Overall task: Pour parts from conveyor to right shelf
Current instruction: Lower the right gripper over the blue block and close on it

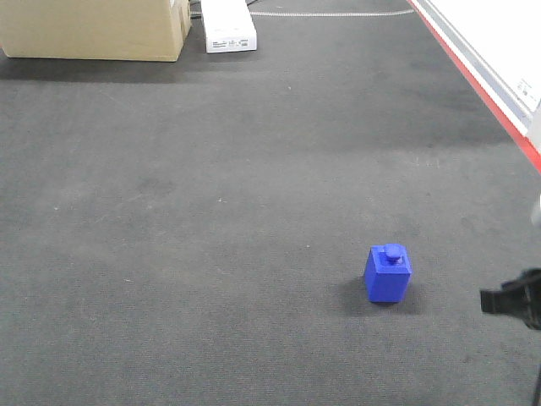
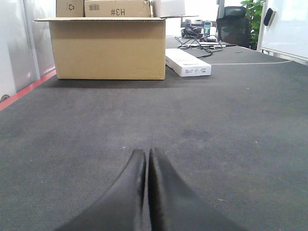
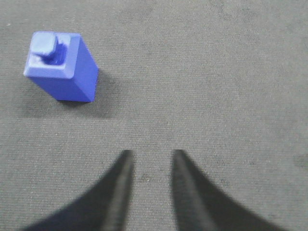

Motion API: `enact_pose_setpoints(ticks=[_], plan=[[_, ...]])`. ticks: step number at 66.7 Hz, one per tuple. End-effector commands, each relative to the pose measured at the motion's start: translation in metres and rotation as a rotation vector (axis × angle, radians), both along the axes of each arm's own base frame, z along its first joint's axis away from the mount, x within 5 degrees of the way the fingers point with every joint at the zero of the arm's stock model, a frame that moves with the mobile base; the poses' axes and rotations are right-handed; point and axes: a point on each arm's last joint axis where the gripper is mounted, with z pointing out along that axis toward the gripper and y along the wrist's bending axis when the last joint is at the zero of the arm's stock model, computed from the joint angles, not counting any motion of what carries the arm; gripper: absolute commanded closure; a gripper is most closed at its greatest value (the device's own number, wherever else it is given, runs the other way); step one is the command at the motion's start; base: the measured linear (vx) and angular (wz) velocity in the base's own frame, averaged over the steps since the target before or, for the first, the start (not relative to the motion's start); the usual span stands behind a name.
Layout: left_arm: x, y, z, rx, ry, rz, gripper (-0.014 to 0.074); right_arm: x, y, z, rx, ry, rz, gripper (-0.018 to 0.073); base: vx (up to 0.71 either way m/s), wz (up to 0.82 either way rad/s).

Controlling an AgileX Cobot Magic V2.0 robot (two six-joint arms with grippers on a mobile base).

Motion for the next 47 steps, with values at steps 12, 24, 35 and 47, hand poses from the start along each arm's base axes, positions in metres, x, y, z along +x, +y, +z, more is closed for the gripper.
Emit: enact_pose_setpoints(ticks=[12,24,35,47], plan=[[-0.002,-0.001,0.013,-0.012,-0.098,-0.008,0.0603,0.039,0.017,0.032,-0.006,-0.043,0.078,0.0071,0.0,0.0],[-0.002,-0.001,0.013,-0.012,-0.098,-0.008,0.0603,0.071,0.053,0.049,0.017,-0.013,0.176,0.0057,0.0,0.0],[-0.002,-0.001,0.013,-0.012,-0.098,-0.008,0.0603,0.101,0.077,0.05,0.039,0.107,0.131,0.0057,0.0,0.0],[-0.002,-0.001,0.013,-0.012,-0.098,-0.008,0.0603,0.133,0.089,0.043,0.045,0.219,0.089,0.0057,0.0,0.0]])
